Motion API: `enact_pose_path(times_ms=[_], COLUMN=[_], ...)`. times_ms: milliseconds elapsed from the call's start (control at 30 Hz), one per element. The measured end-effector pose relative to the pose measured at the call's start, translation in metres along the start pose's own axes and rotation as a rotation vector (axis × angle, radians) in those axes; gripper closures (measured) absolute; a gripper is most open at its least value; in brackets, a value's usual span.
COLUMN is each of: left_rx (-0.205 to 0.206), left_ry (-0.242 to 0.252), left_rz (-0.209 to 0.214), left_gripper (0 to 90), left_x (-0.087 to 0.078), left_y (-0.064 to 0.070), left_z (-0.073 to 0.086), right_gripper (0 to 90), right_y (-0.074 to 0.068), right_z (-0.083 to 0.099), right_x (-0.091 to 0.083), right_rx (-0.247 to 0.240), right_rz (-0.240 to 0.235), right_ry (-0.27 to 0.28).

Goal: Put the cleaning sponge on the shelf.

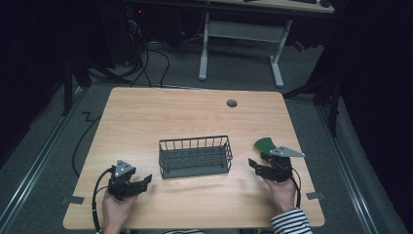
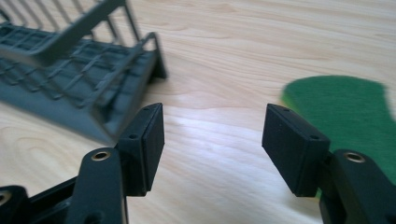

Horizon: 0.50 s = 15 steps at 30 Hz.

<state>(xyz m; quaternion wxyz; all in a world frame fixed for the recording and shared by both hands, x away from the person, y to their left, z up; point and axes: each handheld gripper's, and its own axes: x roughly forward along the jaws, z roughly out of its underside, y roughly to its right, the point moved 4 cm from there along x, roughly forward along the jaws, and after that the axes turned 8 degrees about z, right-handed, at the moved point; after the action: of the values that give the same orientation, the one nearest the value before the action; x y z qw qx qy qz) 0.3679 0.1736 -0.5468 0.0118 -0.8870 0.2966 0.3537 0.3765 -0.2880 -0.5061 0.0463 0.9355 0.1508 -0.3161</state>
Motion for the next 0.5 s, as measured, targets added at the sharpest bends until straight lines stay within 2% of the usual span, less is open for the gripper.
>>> enact_pose_path(times_ms=[67,100,133,167,267,300,400,433,500], left_rx=[-0.006,-0.006,-0.013,-0.013,-0.008,-0.009,-0.021,-0.038,-0.04], left_ry=[-0.004,-0.004,-0.014,-0.014,-0.036,-0.036,-0.025,-0.028,-0.023], left_rz=[-0.041,-0.041,-0.075,-0.075,-0.129,-0.149,-0.166,-0.172,-0.168], left_gripper=[30.4,30.5,30.6,30.6,30.9,30.8,31.2,30.9,29.0], left_x=[0.006,0.006,0.012,0.012,0.018,0.02,0.021,0.023,0.024], left_y=[-0.014,-0.014,-0.023,-0.023,-0.033,-0.038,-0.043,-0.047,-0.048], left_z=[-0.006,-0.006,-0.009,-0.009,-0.012,-0.013,-0.013,-0.012,-0.011], right_gripper=[37.8,37.8,36.4,36.4,34.9,33.8,31.3,29.3,27.3], right_y=[0.012,0.012,0.024,0.024,0.037,0.045,0.052,0.059,0.063], right_z=[-0.004,-0.004,-0.007,-0.007,-0.01,-0.012,-0.012,-0.012,-0.011], right_x=[-0.003,-0.003,-0.003,-0.003,-0.003,-0.001,0.004,0.012,0.018], right_rx=[0.01,0.01,0.033,0.033,0.051,0.051,0.063,0.065,0.063], right_rz=[0.036,0.036,0.063,0.063,0.092,0.118,0.128,0.141,0.15], right_ry=[0.014,0.014,0.014,0.014,0.009,0.005,-0.015,-0.045,-0.071])
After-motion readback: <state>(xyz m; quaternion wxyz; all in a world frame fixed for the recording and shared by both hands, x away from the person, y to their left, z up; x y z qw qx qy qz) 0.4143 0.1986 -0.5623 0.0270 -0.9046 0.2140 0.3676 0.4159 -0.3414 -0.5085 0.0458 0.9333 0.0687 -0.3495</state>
